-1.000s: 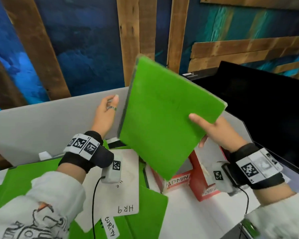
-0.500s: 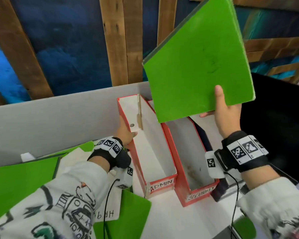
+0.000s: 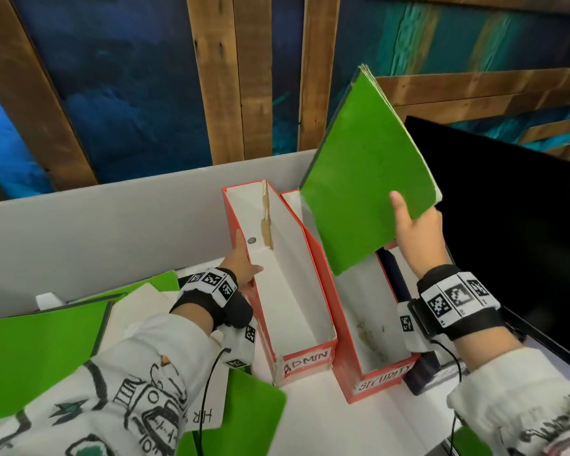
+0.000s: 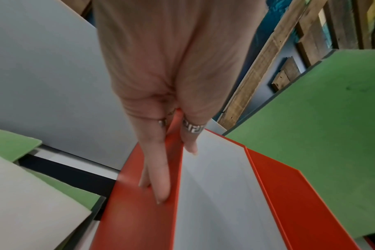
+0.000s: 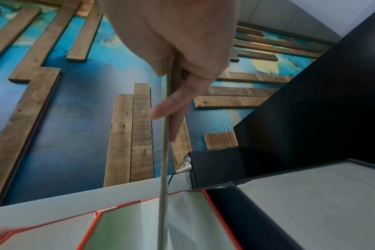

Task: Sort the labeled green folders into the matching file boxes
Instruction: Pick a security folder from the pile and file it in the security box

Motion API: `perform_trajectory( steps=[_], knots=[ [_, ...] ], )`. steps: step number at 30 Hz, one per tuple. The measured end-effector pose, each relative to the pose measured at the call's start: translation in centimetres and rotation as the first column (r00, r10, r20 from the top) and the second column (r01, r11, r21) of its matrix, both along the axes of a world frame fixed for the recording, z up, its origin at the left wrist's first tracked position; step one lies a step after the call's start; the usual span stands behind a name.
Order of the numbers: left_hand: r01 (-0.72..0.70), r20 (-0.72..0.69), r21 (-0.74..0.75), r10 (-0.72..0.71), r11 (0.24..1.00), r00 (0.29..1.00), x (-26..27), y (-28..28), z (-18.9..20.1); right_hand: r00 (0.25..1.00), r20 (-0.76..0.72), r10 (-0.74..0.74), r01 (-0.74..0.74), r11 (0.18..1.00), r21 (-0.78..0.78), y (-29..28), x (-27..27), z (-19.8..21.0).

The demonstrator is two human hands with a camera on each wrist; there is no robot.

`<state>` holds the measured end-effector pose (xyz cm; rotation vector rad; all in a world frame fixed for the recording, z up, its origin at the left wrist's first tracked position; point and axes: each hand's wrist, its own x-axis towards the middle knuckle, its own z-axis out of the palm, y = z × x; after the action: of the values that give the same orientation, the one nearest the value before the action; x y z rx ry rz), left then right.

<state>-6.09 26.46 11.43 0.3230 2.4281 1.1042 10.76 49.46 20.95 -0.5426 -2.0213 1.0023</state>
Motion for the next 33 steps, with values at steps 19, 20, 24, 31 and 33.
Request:
perform_trajectory(
  steps=[19, 20, 24, 31, 33],
  knots=[
    [-0.002, 0.032, -0.001, 0.002, 1.0, 0.999, -0.7, -0.2, -0.9, 0.856, 0.513, 0.068, -0.069, 0.997, -0.017, 0.2, -0.2, -5.7],
    [-0.002, 0.032, 0.002, 0.002, 1.0, 0.999, -0.7, -0.3, -0.8, 0.854, 0.514, 0.078, -0.071, 0.997, -0.033, 0.1, -0.6, -5.9],
    [-0.015, 0.07, 0.043, 0.012, 0.999, 0.997, 0.5, -0.6, 0.4, 0.801, 0.583, 0.136, -0.098, 0.99, -0.098, -0.4, -1.8, -6.0],
    [-0.047, 0.106, 0.088, 0.037, 0.995, 0.994, 1.3, -0.6, 1.1, 0.672, 0.74, 0.034, -0.056, 0.998, 0.004, -0.2, -1.8, -6.4],
    [-0.047, 0.114, 0.108, 0.035, 0.993, 0.993, 1.5, -0.6, 1.2, 0.727, 0.674, 0.13, -0.031, 0.987, -0.157, 0.0, -1.8, -6.6]
  ],
)
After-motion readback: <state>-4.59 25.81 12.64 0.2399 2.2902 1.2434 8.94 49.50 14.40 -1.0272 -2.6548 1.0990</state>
